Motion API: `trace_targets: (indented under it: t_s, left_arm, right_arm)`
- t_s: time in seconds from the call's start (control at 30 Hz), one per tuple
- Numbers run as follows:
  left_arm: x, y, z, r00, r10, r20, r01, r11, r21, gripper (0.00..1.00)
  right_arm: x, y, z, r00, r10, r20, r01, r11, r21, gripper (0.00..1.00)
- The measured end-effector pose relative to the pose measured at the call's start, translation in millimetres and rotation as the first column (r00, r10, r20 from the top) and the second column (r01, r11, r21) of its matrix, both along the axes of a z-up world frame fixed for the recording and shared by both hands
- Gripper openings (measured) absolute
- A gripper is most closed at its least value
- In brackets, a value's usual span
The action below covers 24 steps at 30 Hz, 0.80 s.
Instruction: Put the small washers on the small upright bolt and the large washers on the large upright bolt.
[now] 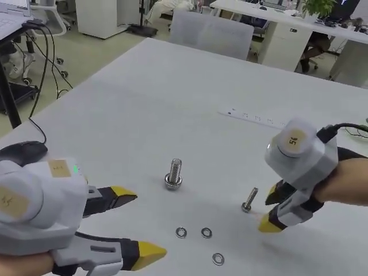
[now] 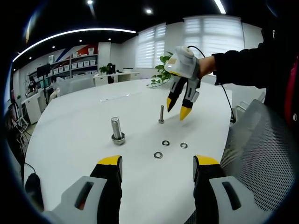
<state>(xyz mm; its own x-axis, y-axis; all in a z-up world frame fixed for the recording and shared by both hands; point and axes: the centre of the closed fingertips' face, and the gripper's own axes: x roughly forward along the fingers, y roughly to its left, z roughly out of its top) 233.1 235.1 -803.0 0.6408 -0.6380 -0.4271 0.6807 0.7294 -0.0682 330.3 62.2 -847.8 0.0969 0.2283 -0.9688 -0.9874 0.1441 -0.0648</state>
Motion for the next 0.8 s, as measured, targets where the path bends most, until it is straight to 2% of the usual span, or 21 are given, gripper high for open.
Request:
trace_targets:
  t_s: [0.33,0.6,0.8]
  left_arm:
    - [-0.6,-0.5,1.6,1.0,-0.003,0.008,0.003,1.0,0.0,0.61]
    - [-0.4,0.0,1.5,1.0,-0.006,0.011,0.006,1.0,0.003,0.61]
    - [-1.2,1.3,0.9,1.0,-0.005,0.011,0.005,1.0,0.002,0.6]
  right_arm:
    - [-25.9,10.9,0.8,0.999,0.036,-0.006,-0.036,0.999,0.008,0.36]
    - [-44.9,33.0,0.0,0.996,0.086,-0.019,-0.086,0.996,0.02,0.35]
    - [-51.1,49.5,-2.5,0.993,0.119,-0.024,-0.119,0.993,0.022,0.34]
